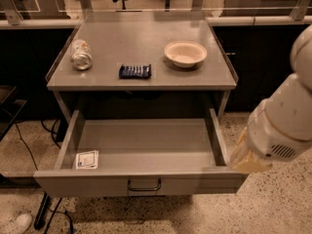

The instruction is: Close top drawer

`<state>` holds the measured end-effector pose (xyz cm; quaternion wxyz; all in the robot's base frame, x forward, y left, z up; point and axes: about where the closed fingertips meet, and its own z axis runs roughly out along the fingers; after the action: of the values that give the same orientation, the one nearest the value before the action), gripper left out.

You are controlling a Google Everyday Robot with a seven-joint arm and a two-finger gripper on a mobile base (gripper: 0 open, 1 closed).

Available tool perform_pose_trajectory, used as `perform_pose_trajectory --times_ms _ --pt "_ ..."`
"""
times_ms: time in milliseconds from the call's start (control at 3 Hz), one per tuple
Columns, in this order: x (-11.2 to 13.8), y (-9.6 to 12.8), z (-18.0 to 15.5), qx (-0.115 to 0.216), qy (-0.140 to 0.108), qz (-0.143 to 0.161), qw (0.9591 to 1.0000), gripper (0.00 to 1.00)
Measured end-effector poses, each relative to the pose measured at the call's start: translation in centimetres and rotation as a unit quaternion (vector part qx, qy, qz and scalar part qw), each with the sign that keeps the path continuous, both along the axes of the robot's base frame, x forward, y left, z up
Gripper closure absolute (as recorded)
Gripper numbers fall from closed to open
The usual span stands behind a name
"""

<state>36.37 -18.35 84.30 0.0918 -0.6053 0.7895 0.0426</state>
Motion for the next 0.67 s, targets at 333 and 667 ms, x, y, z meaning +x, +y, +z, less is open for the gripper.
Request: perform_pose_trajectory --times_ms 333,667 --pt "-0.6 -0.1 -0.9 -0.003 0.011 0.001 0.9999 1.0" --pt "-1.2 0.5 -2.6 0.005 0.027 0.002 0.9996 1.0"
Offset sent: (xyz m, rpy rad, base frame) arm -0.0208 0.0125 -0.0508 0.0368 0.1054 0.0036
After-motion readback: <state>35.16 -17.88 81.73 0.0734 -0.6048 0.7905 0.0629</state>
